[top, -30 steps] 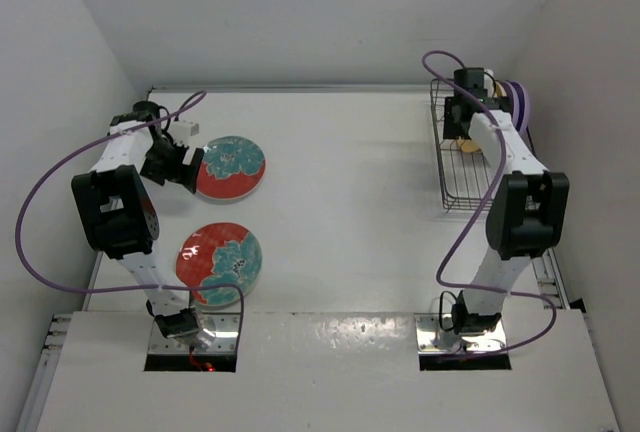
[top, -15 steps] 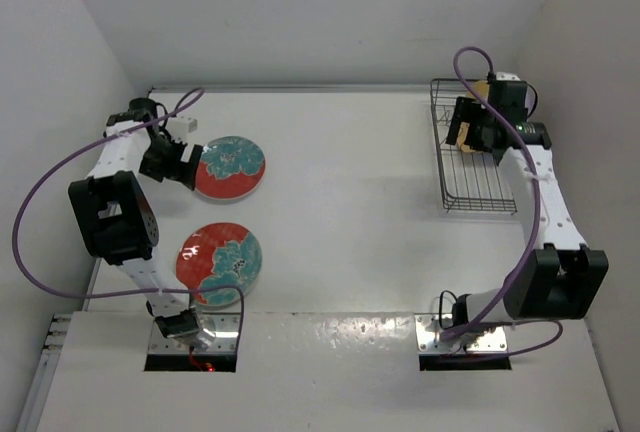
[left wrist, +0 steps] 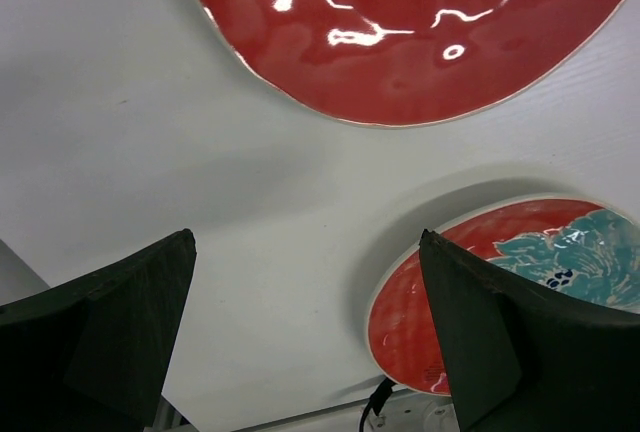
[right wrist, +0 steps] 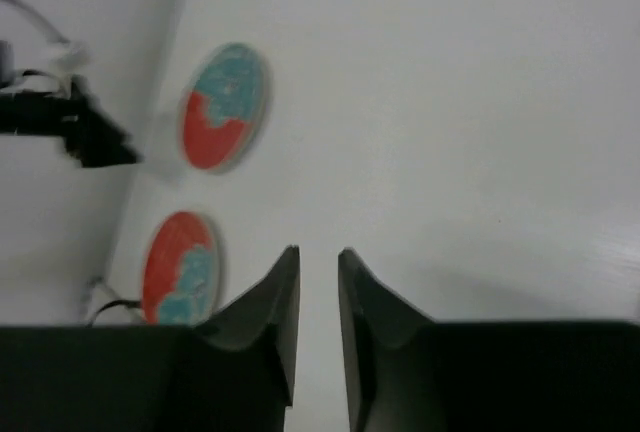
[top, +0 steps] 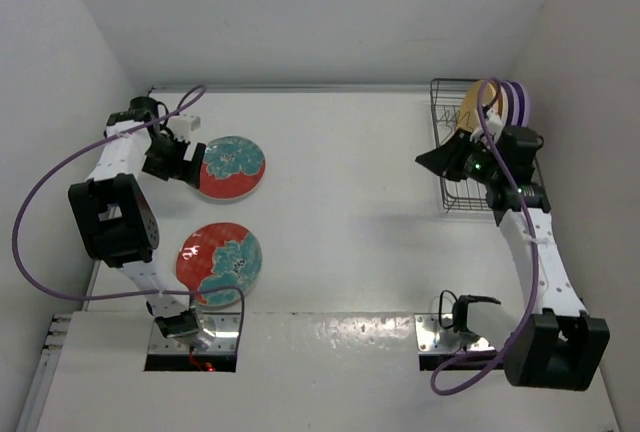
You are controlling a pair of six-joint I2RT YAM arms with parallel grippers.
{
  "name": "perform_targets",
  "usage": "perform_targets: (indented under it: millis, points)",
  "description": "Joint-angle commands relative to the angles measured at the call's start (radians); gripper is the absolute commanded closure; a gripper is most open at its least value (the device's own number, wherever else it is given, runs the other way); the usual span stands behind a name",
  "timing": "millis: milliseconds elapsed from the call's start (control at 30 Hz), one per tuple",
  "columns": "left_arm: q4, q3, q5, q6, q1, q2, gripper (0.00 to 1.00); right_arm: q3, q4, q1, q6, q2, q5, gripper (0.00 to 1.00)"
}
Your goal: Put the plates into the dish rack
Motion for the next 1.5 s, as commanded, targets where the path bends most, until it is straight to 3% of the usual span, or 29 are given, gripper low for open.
perform_targets:
  millis: [0, 33, 67, 133, 167, 200, 333, 433, 533, 667, 767, 967, 1000, 1033, 1233, 1467]
  points:
    - [-0.012, 0.034, 0.05, -0.014, -0.022, -0.014, 0.02, 0.101, -0.13, 0.091, -0.017, -0.026, 0.445, 0.77]
    - [-0.012, 0.043, 0.036, -0.03, -0.031, -0.005, 0.02, 0.106, -0.195, 0.108, -0.021, -0.06, 0.529, 0.73]
    - [0.005, 0.043, 0.013, -0.039, -0.031, 0.015, 0.02, 0.046, -0.162, 0.075, -0.021, -0.08, 0.553, 0.58]
    - [0.06, 0.052, -0.007, -0.054, -0.042, 0.039, 0.02, -0.009, -0.02, 0.048, -0.007, -0.159, 0.371, 0.37]
    - [0.085, 0.052, -0.022, -0.08, -0.042, 0.056, 0.02, -0.073, -0.002, 0.039, 0.002, -0.166, 0.26, 0.13]
    - [0.112, 0.084, -0.06, -0.093, -0.056, 0.112, 0.02, -0.076, -0.002, 0.047, -0.01, -0.172, 0.249, 0.0]
    - [0.123, 0.216, -0.109, -0.143, -0.056, 0.281, 0.02, -0.007, -0.15, 0.111, -0.093, -0.123, 0.281, 0.0]
    - [0.123, 0.299, -0.136, -0.154, -0.056, 0.357, 0.02, 0.005, -0.157, 0.166, -0.106, -0.12, 0.283, 0.0]
    - [0.123, 0.338, -0.102, -0.163, -0.056, 0.42, 0.09, -0.013, -0.138, 0.205, -0.11, -0.132, 0.306, 0.0]
    - [0.109, 0.358, -0.021, -0.163, -0.056, 0.483, 0.28, -0.029, -0.14, 0.237, -0.122, -0.123, 0.352, 0.0]
    - [0.065, 0.367, 0.06, -0.131, -0.047, 0.526, 0.35, -0.016, -0.146, 0.267, -0.129, -0.109, 0.373, 0.0]
    - [-0.046, 0.399, 0.239, -0.096, -0.016, 0.621, 0.72, -0.003, -0.134, 0.31, -0.14, -0.091, 0.393, 0.0]
    - [-0.059, 0.408, 0.239, -0.096, -0.002, 0.631, 0.92, 0.0, -0.132, 0.318, -0.14, -0.085, 0.398, 0.0]
    - [-0.059, 0.408, 0.251, -0.096, 0.007, 0.632, 1.0, 0.0, -0.131, 0.33, -0.14, -0.08, 0.401, 0.0]
    - [-0.089, 0.418, 0.357, -0.073, -0.002, 0.61, 1.0, -0.013, -0.1, 0.378, -0.123, -0.033, 0.403, 0.01]
    - [-0.144, 0.464, 0.541, -0.053, -0.1, 0.459, 1.0, 0.054, -0.059, 0.606, -0.116, 0.153, 0.365, 0.05]
